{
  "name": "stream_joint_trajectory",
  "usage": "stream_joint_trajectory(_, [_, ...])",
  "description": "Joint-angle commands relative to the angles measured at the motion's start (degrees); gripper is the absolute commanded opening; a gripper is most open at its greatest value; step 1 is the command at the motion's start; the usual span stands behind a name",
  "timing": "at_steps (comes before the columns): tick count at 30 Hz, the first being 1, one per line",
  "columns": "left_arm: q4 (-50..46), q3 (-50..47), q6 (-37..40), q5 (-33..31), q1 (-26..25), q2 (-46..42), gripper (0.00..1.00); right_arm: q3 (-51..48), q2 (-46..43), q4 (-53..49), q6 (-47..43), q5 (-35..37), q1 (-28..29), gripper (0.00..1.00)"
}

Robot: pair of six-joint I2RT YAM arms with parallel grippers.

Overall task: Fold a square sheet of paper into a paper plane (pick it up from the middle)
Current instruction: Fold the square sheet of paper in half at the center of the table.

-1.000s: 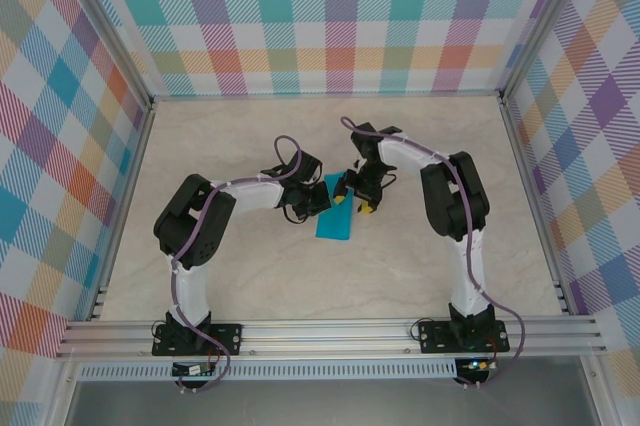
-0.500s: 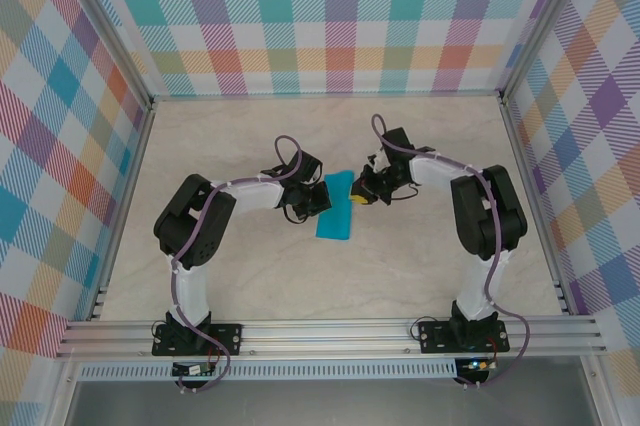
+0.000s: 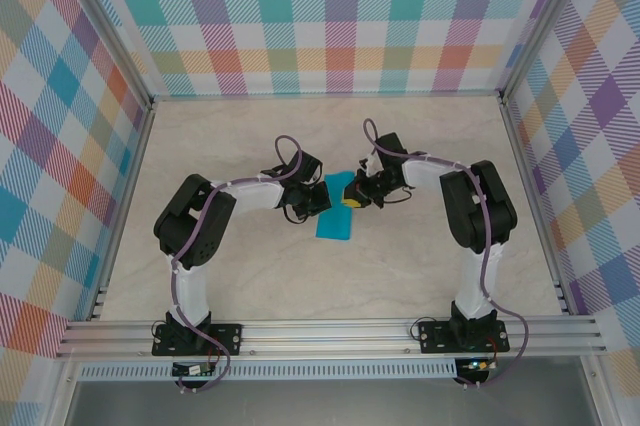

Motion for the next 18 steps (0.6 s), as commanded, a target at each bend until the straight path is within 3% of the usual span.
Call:
stream_joint_trajectory(1, [-3.0,-1.9,1.3,-0.7,-1.0,3.2,0.00,-1.2,1.1,0.9,-3.5,-0.1,0.2,0.00])
stream_joint_trajectory(18, [-3.7,-2.3,1.8,-1.0,-1.0,3.1,0.00,-12.0,-0.9,12.1,-7.6,3.3,-0.4,0.00])
